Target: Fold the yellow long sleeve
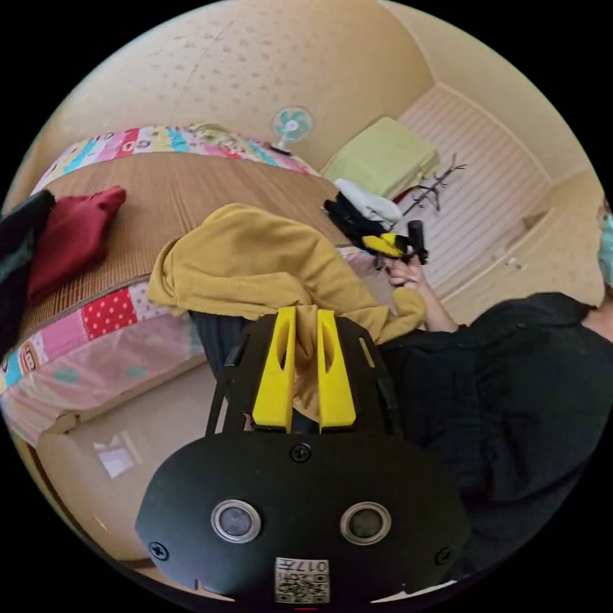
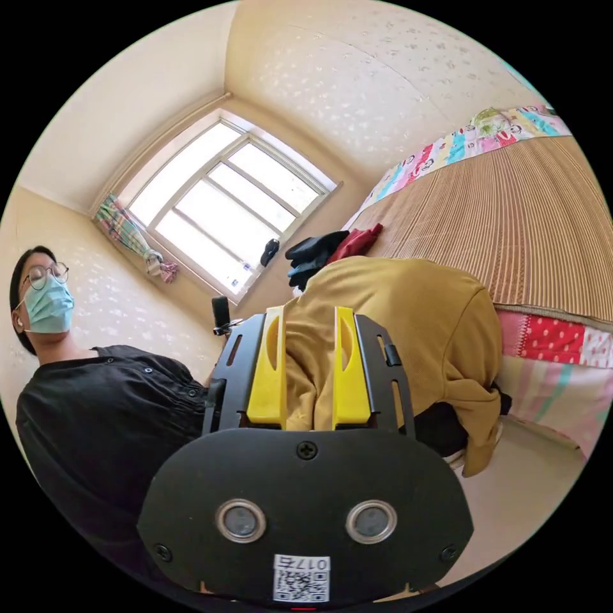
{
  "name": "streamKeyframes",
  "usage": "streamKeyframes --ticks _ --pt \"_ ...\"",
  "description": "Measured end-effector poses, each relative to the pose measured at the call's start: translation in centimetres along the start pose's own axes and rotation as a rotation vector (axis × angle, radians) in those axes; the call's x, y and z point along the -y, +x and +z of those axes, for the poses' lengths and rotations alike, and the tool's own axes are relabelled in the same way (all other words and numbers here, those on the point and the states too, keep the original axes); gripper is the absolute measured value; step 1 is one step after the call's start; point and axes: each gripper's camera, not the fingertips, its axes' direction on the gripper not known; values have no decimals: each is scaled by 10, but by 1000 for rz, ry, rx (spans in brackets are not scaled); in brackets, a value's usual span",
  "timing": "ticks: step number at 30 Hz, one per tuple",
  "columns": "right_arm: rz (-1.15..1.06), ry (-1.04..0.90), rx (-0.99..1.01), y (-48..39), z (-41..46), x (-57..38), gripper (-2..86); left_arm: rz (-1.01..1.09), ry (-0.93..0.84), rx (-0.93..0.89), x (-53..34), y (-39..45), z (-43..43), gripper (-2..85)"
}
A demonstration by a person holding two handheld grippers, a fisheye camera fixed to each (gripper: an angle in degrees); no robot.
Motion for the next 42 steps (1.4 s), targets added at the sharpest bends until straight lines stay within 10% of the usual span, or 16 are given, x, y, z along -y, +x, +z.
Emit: streamKeyframes --ticks 6,13,20,29,37,42 --pt "90 -77 -128 25 -32 -21 123 -284 -182 -16 -72 -59 -66 2" --pt "334 107 -65 78 -80 -39 140 -811 283 -3 -108 -152 -62 136" --pt "230 1 -45 50 -66 5 141 -617 202 265 55 -186 -27 147" --pt "232 94 133 44 -106 -1 135 -540 -343 431 144 -239 95 51" --pt "253 68 105 35 -150 -19 127 -336 529 69 127 -146 -79 14" --pt "247 94 146 27 -168 -18 125 -497 545 108 79 -121 -114 32"
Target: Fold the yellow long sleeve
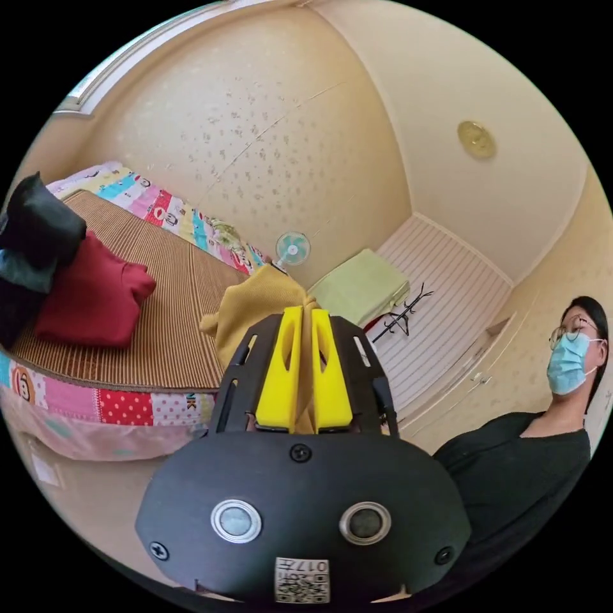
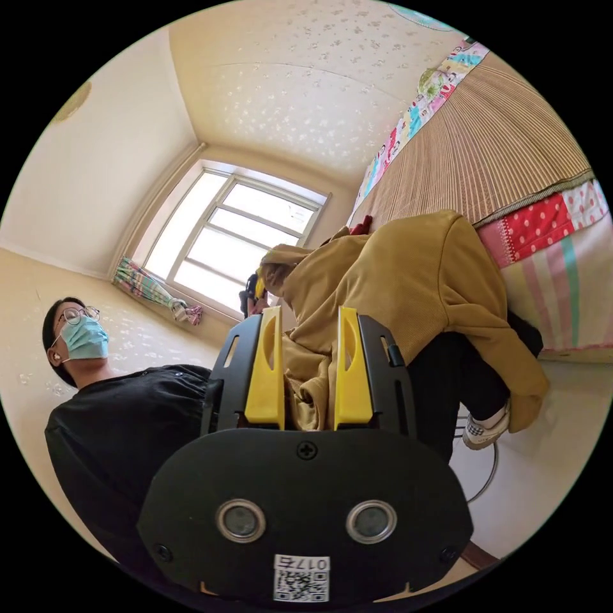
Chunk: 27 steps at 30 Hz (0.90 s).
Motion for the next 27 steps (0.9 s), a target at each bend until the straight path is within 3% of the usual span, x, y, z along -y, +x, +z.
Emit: streamKeyframes --ticks 4,7,10,14,16,19,24,27 --pt "25 -9 7 -3 -10 3 125 -419 -17 289 -76 -81 -22 42" --pt "33 -1 2 -13 -24 5 124 -661 -8 284 -131 -133 -42 43" --pt "40 5 -11 -20 -42 7 123 -738 23 251 -155 -154 -61 66" --pt "43 22 -16 -31 -65 13 123 -529 -10 337 -117 -136 -59 99" --pt "42 30 -12 -35 -72 15 123 -370 -198 446 -77 -126 -21 120" --pt "53 27 9 -40 -80 18 123 -188 -337 526 -43 -110 38 136" --pt "55 12 -8 -56 -102 23 124 -125 -515 873 -28 -137 120 120" --pt "63 39 0 -62 -127 24 125 -132 -505 923 -30 -143 123 106"
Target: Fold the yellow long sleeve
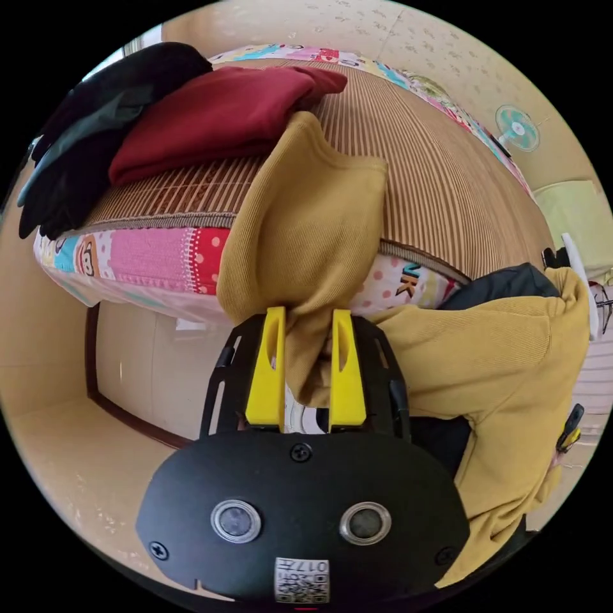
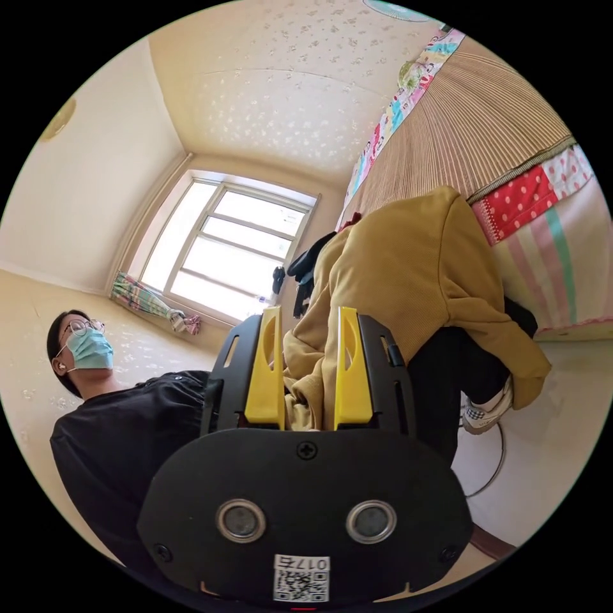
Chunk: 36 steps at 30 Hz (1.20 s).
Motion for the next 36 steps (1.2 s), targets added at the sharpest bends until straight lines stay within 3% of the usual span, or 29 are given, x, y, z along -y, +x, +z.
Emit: streamKeyframes --ticks 2,5,7,8,10,12,15,20,23,25,26,28,30,32,36 --pt "3 21 11 -2 -17 0 125 -25 -4 -52 -8 -13 -8 93" --pt "27 58 17 -3 -46 -1 125 -105 165 -417 -49 -67 -43 47" --pt "43 96 31 -2 -65 -4 125 -188 419 -827 -103 -134 -71 45" --pt "56 132 54 -1 -77 -6 125 -226 489 -928 -119 -154 -74 46" --pt "74 200 115 5 -97 -12 125 -443 776 -1288 -189 -228 -65 47" --pt "100 311 251 17 -120 -21 124 -600 947 -1424 -239 -270 -51 47" --pt "139 478 452 36 -141 -35 119 -749 988 -1390 -281 -309 -50 47" --pt "173 514 445 34 -145 -36 115 -524 978 -1395 -225 -270 -114 47" --pt "163 453 454 25 -132 -31 115 -137 919 -1352 -160 -169 -182 46" --pt "154 440 468 21 -124 -32 115 208 735 -1118 -125 -41 -222 46" --pt "151 435 471 20 -120 -35 116 289 678 -1054 -119 -6 -224 48" --pt "163 429 470 22 -114 -40 116 490 384 -871 -111 119 -194 60" --pt "184 432 462 24 -109 -51 118 583 221 -824 -123 175 -161 81" --pt "176 417 423 19 -107 -60 120 624 225 -802 -145 190 -144 90" --pt "162 307 246 7 -99 -80 131 432 279 -781 -180 135 -132 98"
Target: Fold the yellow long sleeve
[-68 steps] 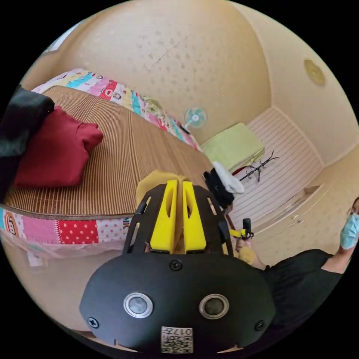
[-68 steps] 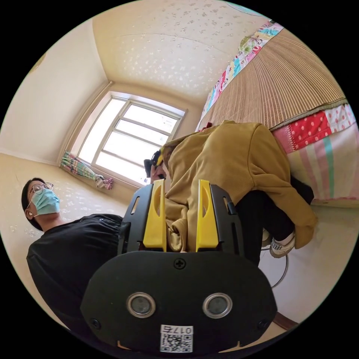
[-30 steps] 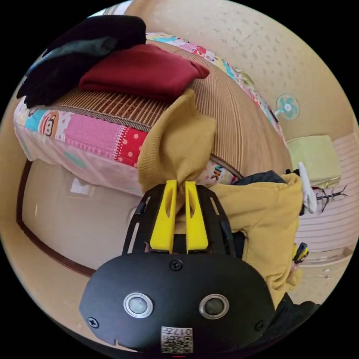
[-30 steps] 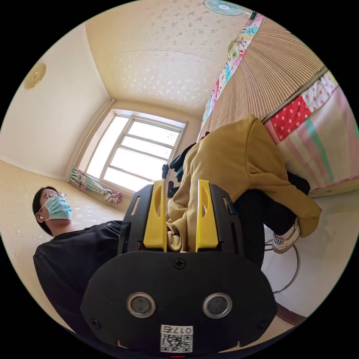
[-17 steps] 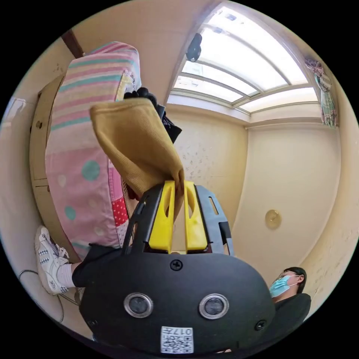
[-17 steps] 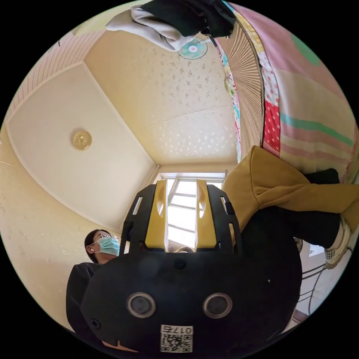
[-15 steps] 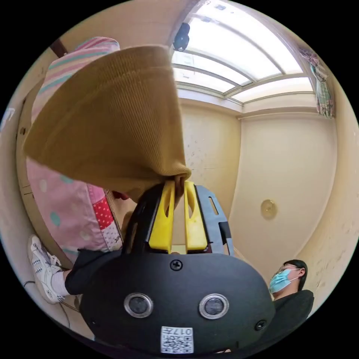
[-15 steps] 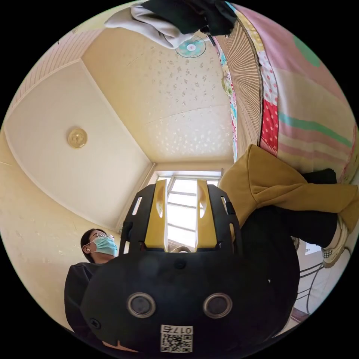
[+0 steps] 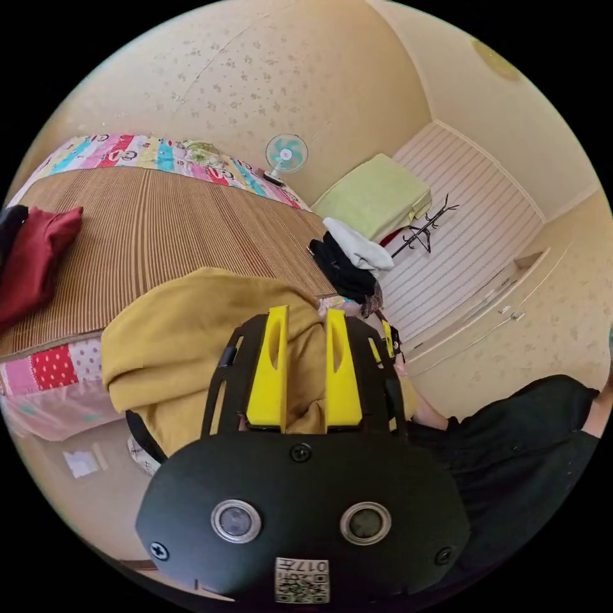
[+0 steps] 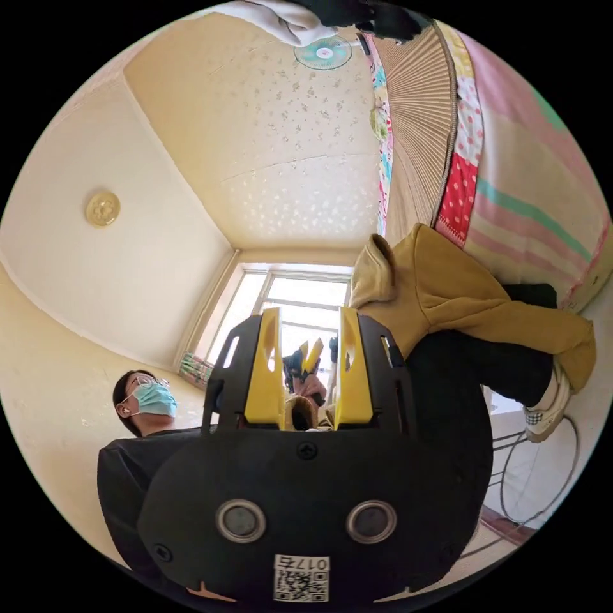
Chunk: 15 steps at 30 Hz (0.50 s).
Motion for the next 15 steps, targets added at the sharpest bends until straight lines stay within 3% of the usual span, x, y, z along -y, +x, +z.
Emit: streamKeyframes --ticks 3,6,7,9,11,12,15 --pt "-16 -131 -211 -4 20 -16 146 -134 -7 161 -34 -22 -32 115" --pt "-83 -287 -392 -10 64 -38 159 -219 -145 380 -60 -37 -31 134" --pt "-91 -319 -401 -8 75 -43 161 -230 -237 379 -67 -45 -17 135" --pt "-104 -460 -424 3 121 -63 141 -259 -380 233 -74 -59 14 117" --pt "-179 -449 -551 -4 137 -77 97 -289 -351 137 -78 -68 20 73" --pt "-225 -463 -530 -12 142 -83 48 -246 -353 80 -74 -70 15 59" --pt "-354 -513 -435 -41 138 -103 30 -86 -247 -224 -63 -64 -26 47"
